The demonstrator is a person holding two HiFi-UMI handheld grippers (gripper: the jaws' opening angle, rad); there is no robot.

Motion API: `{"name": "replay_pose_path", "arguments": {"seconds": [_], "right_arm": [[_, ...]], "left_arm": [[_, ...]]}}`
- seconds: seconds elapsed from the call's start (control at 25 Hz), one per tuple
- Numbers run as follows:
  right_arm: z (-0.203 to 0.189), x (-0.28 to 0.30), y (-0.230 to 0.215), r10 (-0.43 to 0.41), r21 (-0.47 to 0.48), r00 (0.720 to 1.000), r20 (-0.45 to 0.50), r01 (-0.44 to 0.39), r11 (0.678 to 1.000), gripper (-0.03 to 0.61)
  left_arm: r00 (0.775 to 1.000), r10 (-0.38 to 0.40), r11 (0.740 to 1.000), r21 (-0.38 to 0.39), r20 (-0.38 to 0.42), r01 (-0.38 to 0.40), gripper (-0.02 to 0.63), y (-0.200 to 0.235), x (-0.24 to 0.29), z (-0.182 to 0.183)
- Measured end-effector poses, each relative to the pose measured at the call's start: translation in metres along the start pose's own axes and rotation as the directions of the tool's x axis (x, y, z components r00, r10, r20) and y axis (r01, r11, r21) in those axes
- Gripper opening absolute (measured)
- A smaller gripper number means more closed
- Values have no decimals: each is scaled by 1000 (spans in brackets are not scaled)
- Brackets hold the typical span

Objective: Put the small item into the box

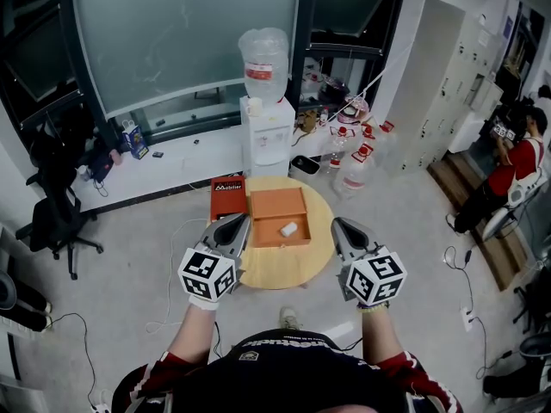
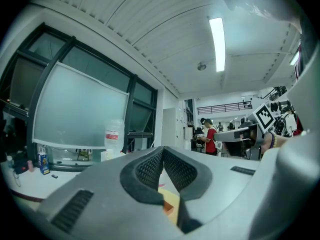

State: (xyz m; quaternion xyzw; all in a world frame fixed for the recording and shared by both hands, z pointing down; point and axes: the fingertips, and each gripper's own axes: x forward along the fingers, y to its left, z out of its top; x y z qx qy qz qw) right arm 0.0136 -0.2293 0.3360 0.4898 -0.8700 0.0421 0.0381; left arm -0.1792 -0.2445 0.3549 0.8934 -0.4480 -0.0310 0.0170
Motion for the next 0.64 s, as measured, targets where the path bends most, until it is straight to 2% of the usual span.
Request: {"name": "replay_pose_path", "arguments": {"seconds": [0.64], "right_arm": [[3, 1, 11, 13, 4, 1000, 7, -13, 1000, 25]], "left_arm": [[1000, 12, 1000, -19, -4, -13, 18, 6, -11, -2]]}}
